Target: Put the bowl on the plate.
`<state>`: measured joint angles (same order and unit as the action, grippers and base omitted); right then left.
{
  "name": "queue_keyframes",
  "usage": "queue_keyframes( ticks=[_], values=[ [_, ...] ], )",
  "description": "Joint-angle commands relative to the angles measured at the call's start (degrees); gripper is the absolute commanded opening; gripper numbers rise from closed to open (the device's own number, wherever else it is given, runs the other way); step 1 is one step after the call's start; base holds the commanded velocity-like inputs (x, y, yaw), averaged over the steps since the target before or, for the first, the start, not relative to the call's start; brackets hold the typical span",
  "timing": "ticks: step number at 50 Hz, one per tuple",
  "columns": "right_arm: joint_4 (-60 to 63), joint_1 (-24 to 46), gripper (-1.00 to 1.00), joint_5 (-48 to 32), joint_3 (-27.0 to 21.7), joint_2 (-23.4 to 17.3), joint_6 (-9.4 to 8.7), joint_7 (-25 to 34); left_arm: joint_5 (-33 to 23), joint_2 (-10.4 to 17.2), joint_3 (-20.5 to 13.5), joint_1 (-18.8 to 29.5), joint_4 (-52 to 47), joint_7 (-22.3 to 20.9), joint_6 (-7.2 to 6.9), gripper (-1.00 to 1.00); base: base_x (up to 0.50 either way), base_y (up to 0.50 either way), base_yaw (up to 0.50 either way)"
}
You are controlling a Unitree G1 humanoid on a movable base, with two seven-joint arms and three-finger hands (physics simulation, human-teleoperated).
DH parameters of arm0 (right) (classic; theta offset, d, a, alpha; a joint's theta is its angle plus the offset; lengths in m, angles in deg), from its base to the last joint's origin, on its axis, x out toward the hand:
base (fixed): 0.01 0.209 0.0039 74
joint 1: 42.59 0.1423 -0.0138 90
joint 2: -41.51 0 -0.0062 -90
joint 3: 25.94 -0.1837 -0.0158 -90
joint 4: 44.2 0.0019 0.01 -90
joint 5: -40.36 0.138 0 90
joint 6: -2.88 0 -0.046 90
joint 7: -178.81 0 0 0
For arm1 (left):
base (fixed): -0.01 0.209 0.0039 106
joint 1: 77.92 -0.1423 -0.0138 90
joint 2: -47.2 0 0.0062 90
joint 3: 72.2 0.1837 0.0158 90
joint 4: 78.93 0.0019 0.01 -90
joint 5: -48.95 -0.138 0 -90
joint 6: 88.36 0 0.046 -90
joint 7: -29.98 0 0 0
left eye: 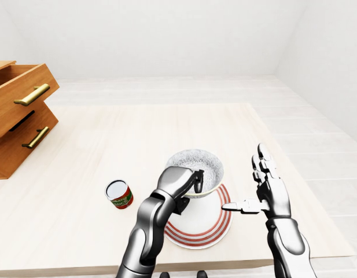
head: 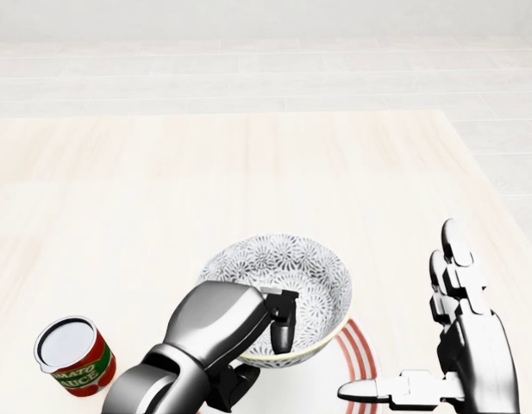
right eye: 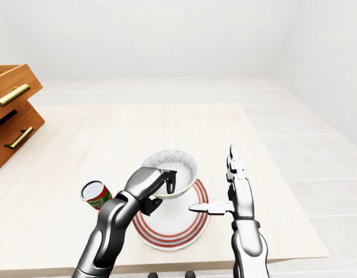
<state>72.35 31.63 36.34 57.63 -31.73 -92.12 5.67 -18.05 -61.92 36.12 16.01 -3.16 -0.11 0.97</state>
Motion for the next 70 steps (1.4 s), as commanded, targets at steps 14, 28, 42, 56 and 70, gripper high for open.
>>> queue_keyframes(
  ticks=[14,28,42,56,70],
  values=[
    [-0.1,-0.2,1.0,0.0,0.3,0.0,0.0,-0.1,0.8,0.7,1.5,-3.0,1.5,4.7,1.12,-1.0,0.0,0.0,0.0],
    [0.5,0.0,1.0,0.3,0.2,0.0,0.0,0.2,0.8,1.1,1.9,-3.7,3.2,5.9,1.53,-1.0,0.0,0.0,0.0],
    [0.5,0.0,1.0,0.1,0.2,-0.1,0.0,0.2,0.6,1.2,2.9,-4.7,4.0,6.9,1.77,-1.0,0.0,0.0,0.0],
    [0.1,0.0,1.0,0.0,0.5,-0.1,0.0,0.1,0.4,1.7,2.8,-5.1,5.1,7.6,2.14,-1.0,0.0,0.0,0.0],
    [-0.7,0.0,1.0,0.0,0.8,-0.1,0.0,-0.1,0.5,1.8,2.9,-5.7,5.2,7.6,1.94,-0.95,0.0,0.0,0.0]
  ],
)
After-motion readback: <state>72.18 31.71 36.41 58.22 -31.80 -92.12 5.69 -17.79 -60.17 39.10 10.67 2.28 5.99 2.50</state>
